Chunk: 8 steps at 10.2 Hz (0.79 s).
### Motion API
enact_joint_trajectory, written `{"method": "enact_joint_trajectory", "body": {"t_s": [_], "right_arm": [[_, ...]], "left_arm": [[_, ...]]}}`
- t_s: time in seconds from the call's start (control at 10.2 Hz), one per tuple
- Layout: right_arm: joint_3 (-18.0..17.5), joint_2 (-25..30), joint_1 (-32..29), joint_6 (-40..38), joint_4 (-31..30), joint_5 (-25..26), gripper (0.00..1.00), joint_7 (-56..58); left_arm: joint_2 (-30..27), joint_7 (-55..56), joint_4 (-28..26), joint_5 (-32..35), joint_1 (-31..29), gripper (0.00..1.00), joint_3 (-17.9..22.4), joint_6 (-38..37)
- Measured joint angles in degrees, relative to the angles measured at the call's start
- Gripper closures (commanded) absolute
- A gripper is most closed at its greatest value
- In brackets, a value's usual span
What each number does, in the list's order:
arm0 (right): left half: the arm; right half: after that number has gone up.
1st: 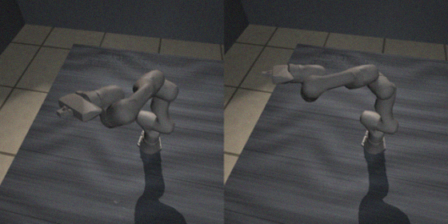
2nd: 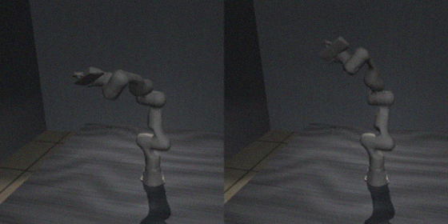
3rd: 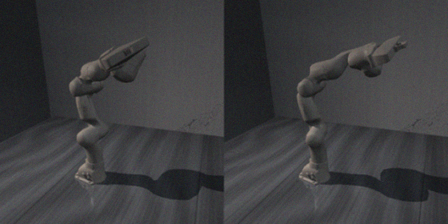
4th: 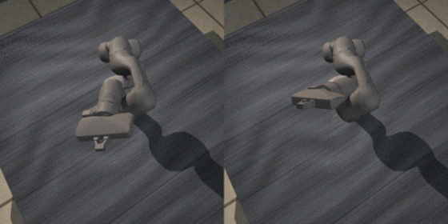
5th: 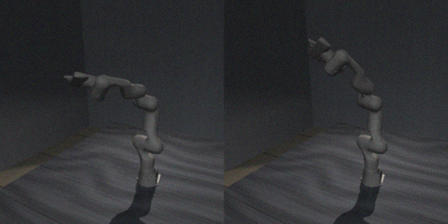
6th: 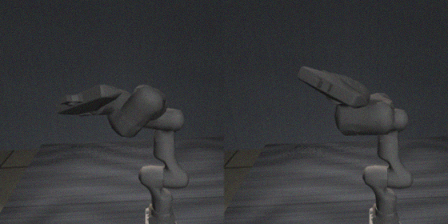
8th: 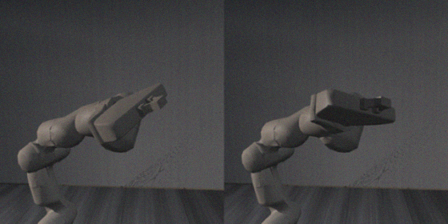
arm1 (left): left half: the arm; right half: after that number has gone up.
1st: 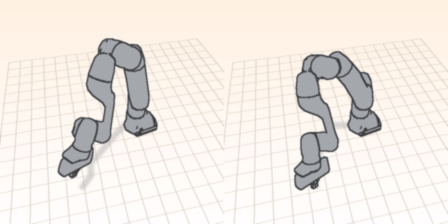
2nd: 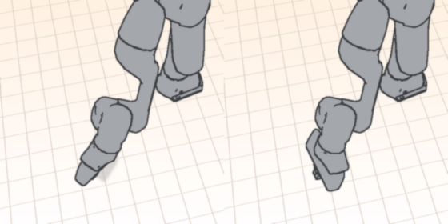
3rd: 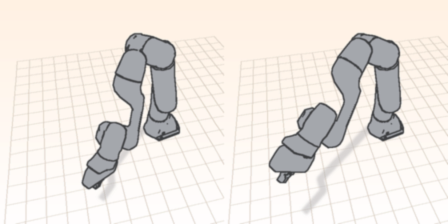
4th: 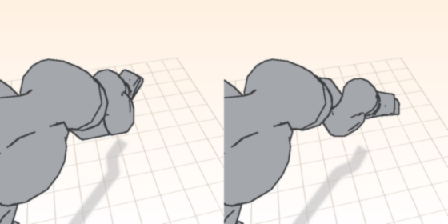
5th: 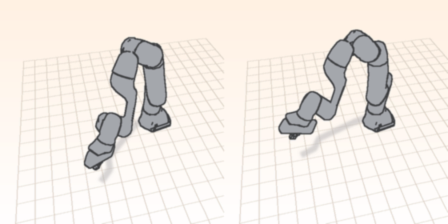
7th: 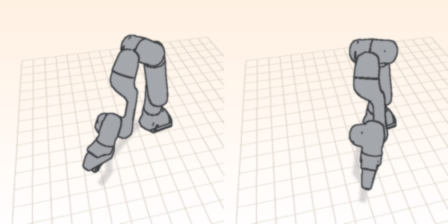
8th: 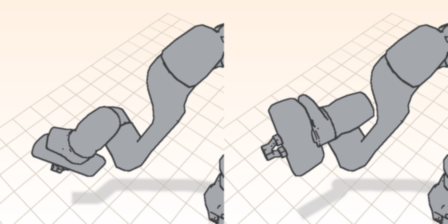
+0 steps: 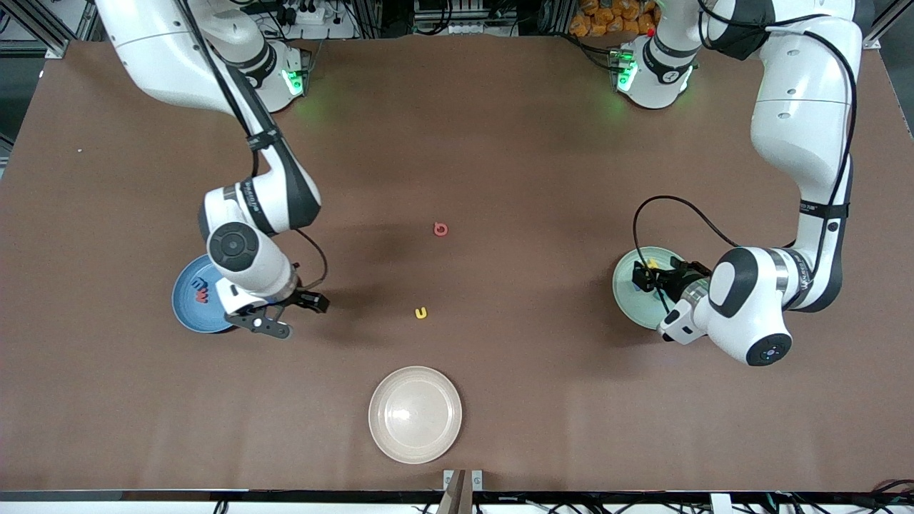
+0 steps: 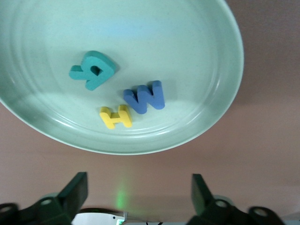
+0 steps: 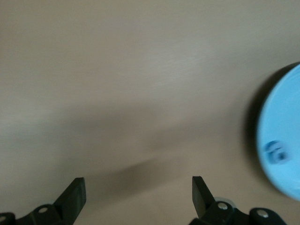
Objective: Sort upper and lower case letters into plates
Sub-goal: 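Grasp the yellow u with the right gripper while the left gripper reaches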
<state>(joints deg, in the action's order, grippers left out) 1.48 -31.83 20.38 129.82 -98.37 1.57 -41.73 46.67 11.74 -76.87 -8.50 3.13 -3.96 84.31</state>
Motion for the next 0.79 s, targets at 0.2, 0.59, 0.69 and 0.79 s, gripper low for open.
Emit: {"method": "enact_joint_trajectory", "body": {"t_s": [0.2,0.59,0.69,0.79], "right_arm": [[0.0,-3.1,1.4,0.0,4.4,-2.9,0.0,-8.5],[-0.6,-6.6,5.2,0.2,7.6,-3.3,0.0,5.0],[-0.6,-7.2,6.1,0.4,8.6,-3.3,0.0,8.9],[-0.7,-7.7,6.7,0.4,10.0,-3.4,0.0,12.4]], "left_arm": [[-0.1,0.0,0.3,-0.4,0.3,0.0,-0.5,1.0],[-0.2,9.0,0.9,-3.8,4.5,0.0,-1.2,6.2],[-0.2,12.6,1.0,-4.1,6.9,0.0,-1.3,7.9],[-0.2,16.0,1.2,-4.2,9.4,0.0,-1.3,9.5]]}}
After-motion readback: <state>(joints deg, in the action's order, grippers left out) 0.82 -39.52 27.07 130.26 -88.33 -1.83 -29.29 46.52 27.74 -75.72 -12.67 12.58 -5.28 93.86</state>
